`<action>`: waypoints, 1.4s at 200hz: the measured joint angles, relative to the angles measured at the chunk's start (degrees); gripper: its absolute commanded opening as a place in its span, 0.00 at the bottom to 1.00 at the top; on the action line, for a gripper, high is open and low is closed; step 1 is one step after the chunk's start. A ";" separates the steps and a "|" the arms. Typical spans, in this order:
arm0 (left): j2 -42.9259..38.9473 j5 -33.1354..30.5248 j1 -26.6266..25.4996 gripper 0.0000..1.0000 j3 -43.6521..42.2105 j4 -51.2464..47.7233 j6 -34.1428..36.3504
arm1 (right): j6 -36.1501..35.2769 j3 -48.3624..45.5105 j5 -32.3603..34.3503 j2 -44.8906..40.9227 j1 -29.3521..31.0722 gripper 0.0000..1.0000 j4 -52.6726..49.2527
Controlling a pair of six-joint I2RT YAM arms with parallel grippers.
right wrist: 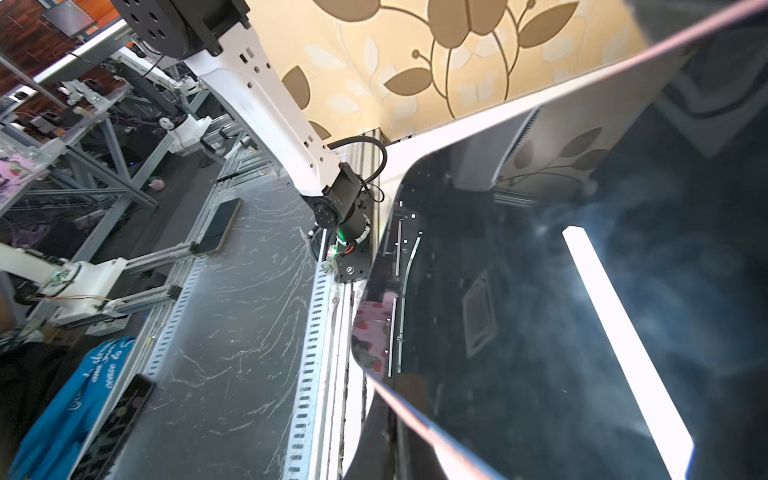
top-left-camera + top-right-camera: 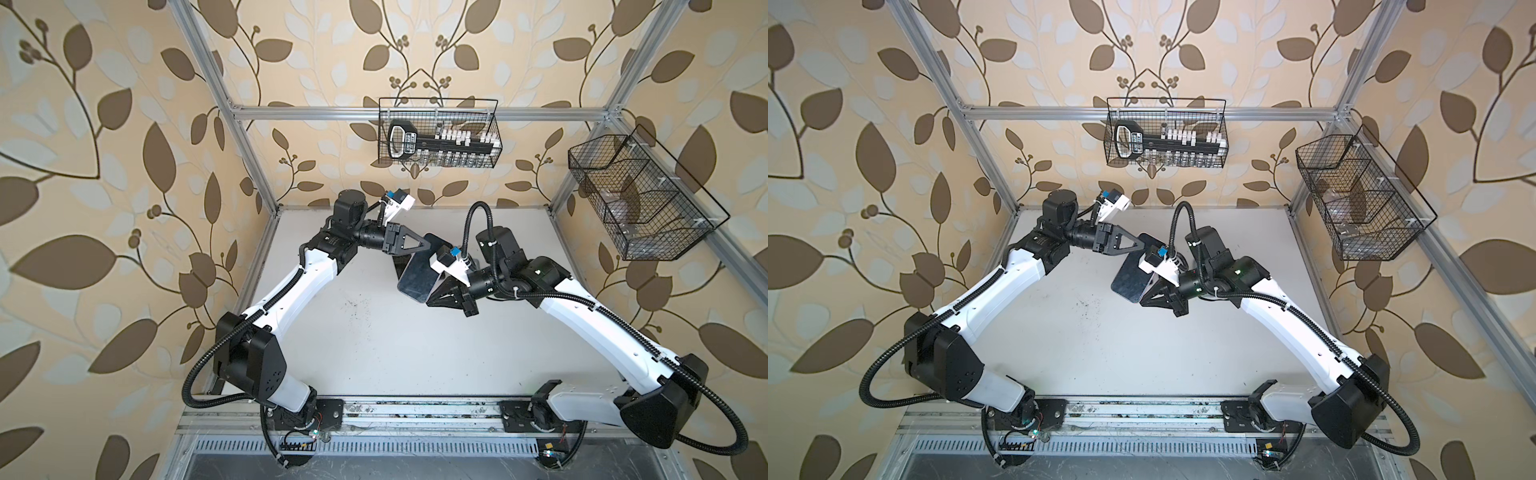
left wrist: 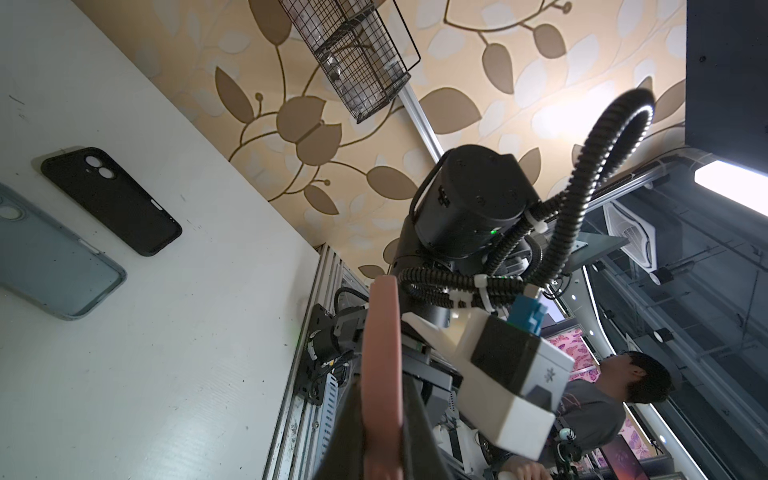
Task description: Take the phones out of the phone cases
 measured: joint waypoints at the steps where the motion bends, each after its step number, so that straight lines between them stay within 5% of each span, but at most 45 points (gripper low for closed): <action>1: 0.00 -0.02 0.00 0.00 0.00 0.09 -0.11 | -0.02 -0.07 0.02 -0.07 -0.09 0.00 0.09; 64: -0.20 -10.03 -0.26 0.00 -1.11 1.62 -3.56 | 6.54 -10.45 -0.44 -5.51 -8.63 0.00 14.16; 91: -2.54 -18.12 -0.26 0.00 -3.08 0.85 -7.34 | 13.62 -17.35 -1.09 -10.86 -12.66 0.15 22.91; 108: -5.62 -23.89 -0.26 0.00 -5.81 1.11 -11.37 | 18.75 -20.63 -0.68 -13.60 -14.19 0.39 26.99; 136: -11.17 -33.46 -0.26 0.00 -11.67 4.48 -18.38 | 27.36 -25.66 1.42 -17.79 -14.49 0.51 33.97; 195: -21.40 -52.17 -3.06 0.00 -28.33 15.96 -32.50 | 54.23 -42.58 11.17 -26.05 -12.46 0.60 54.14; 280: -22.29 -63.21 -11.85 0.00 -38.45 31.98 -43.45 | 68.17 -46.77 27.19 -25.66 -0.52 0.59 67.87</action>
